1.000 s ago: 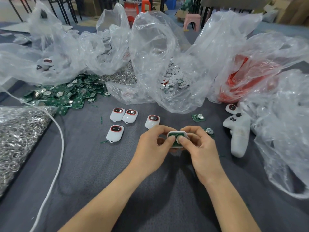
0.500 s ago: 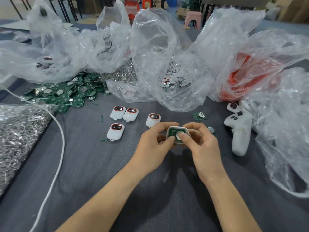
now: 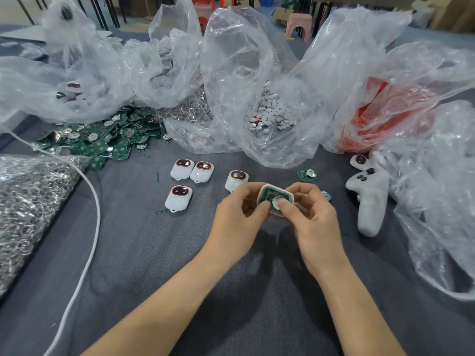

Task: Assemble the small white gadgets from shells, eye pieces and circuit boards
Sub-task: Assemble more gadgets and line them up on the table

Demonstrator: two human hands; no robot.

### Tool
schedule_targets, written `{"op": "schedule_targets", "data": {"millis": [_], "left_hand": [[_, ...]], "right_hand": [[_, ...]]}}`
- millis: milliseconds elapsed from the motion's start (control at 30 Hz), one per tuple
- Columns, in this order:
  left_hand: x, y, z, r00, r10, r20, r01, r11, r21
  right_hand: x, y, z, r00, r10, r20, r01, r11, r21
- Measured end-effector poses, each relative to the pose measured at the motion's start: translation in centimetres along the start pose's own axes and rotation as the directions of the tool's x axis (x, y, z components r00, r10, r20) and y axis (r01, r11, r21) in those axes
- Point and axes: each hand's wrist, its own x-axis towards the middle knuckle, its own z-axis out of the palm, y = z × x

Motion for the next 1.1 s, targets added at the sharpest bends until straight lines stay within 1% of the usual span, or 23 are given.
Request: {"op": "schedule_targets", "data": {"millis": [100, 133, 200, 267, 300, 433, 500, 567, 700, 800, 967, 1033, 1100], "left_hand": [[0.31, -0.11, -0.08, 0.998, -0.044, -0.042, 0.042, 0.997, -0.064], [0.38, -0.22, -0.13, 0.998, -0.045, -0.049, 0.042, 0.998, -0.043], [0.43, -0.45, -0.24, 0.998, -0.025, -0.060, 0.028, 0.999, 0.046], [0.37, -0.49, -0.32, 0.998, 0.000, -0.061, 0.010, 0.989, 0.150], [0.34, -0.48, -0.39, 0.999, 0.007, -0.053, 0.004, 0.982, 0.190], [0.19, -0.41, -0.63, 1.000, -0.007, 0.020, 0.002, 0.977, 0.215], [0.17, -0.37, -0.69, 0.999, 0.018, 0.049, -0.031, 0.961, 0.276], [0.15, -0.31, -0.64, 0.997, 0.037, 0.061, -0.054, 0.947, 0.316], [0.05, -0.30, -0.53, 0.997, 0.044, 0.061, -0.063, 0.939, 0.337], [0.01, -0.22, -0.52, 0.997, 0.033, 0.068, -0.052, 0.950, 0.307], [-0.09, -0.22, -0.36, 0.997, -0.064, 0.042, 0.057, 0.987, 0.149], [-0.04, -0.24, -0.42, 0.995, -0.088, 0.054, 0.082, 0.992, 0.099], [0.02, -0.39, -0.58, 0.993, -0.066, 0.098, 0.051, 0.988, 0.145]], "right_hand": [[-0.15, 0.09, 0.01, 1.000, 0.024, 0.007, -0.024, 0.998, 0.057], [-0.23, 0.17, 0.02, 1.000, 0.028, 0.006, -0.029, 0.999, 0.042], [-0.27, 0.33, -0.04, 1.000, 0.018, -0.001, -0.018, 0.998, -0.060], [-0.25, 0.29, -0.02, 0.999, 0.025, 0.031, -0.020, 0.989, -0.145], [-0.23, 0.24, 0.03, 0.998, 0.040, 0.048, -0.032, 0.988, -0.150], [-0.13, 0.22, -0.12, 0.996, 0.076, 0.052, -0.065, 0.980, -0.188], [-0.17, 0.35, -0.07, 0.996, 0.086, 0.039, -0.076, 0.976, -0.205], [-0.16, 0.42, 0.02, 0.996, 0.092, 0.022, -0.085, 0.972, -0.221], [-0.07, 0.48, 0.02, 0.996, 0.086, 0.012, -0.080, 0.962, -0.263], [0.01, 0.40, -0.11, 0.995, 0.095, 0.010, -0.090, 0.964, -0.252], [-0.13, 0.33, 0.06, 0.995, 0.102, -0.006, -0.101, 0.978, -0.183], [-0.18, 0.40, 0.21, 0.995, 0.094, -0.034, -0.098, 0.982, -0.161], [-0.10, 0.37, 0.26, 0.993, 0.089, -0.071, -0.099, 0.984, -0.148]]}}
